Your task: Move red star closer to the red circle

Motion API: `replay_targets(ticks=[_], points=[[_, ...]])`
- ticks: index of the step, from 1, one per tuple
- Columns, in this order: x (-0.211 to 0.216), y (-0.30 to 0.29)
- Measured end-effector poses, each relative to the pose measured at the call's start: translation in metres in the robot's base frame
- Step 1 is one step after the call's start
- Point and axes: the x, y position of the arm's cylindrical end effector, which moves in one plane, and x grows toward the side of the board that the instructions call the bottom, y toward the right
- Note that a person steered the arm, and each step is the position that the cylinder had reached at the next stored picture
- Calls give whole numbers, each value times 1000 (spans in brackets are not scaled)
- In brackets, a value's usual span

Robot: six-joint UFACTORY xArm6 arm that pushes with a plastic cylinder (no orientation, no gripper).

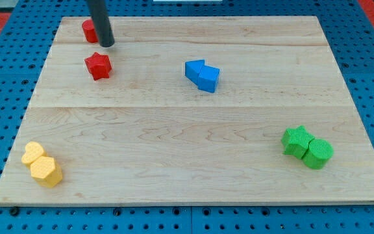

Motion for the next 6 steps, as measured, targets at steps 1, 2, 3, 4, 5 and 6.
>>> replay_targets(ticks=[1, 2, 3, 4, 5, 6], points=[[3, 19], [80, 81], [136, 38], [88, -13], [25, -18], [14, -9]])
